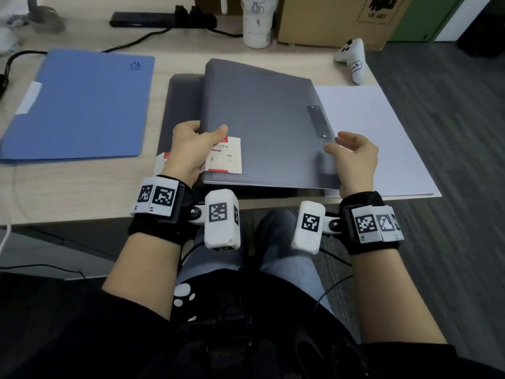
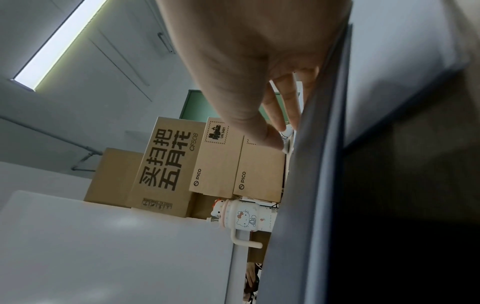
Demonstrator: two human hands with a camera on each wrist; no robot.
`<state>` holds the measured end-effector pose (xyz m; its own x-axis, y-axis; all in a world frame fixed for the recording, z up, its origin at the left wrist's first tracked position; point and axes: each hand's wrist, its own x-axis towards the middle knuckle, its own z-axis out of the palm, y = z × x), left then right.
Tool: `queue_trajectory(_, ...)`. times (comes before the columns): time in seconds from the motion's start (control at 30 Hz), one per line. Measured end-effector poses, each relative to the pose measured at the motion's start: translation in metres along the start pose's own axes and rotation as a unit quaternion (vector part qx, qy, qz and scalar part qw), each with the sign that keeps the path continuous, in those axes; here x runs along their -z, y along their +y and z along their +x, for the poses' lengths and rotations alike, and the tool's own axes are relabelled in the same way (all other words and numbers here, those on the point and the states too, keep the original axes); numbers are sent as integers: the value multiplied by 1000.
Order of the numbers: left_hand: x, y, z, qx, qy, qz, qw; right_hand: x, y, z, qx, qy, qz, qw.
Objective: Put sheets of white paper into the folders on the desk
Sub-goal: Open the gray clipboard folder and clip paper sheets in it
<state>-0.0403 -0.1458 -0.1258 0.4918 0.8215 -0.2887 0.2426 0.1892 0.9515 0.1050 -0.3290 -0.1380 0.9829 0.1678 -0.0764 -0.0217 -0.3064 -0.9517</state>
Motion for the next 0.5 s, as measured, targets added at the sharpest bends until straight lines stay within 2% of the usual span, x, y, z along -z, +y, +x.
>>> queue_trajectory(0.13, 9, 3, -5, -43, -10, -42, 998, -2, -6, -1, -17, 6, 38, 999)
queue_trajectory(0.3, 32, 7, -11, -91, -42, -42, 994, -14, -16, -9, -90, -82, 92, 988)
queue_trajectory(0.4, 50, 8, -12, -94, -29, -45, 994, -27, -27, -19, -73, -106, 122, 984)
queue_trajectory(0.5, 66, 10, -12, -92, -9, -20, 996, -46, -39, -31, -56, -85, 148, 984)
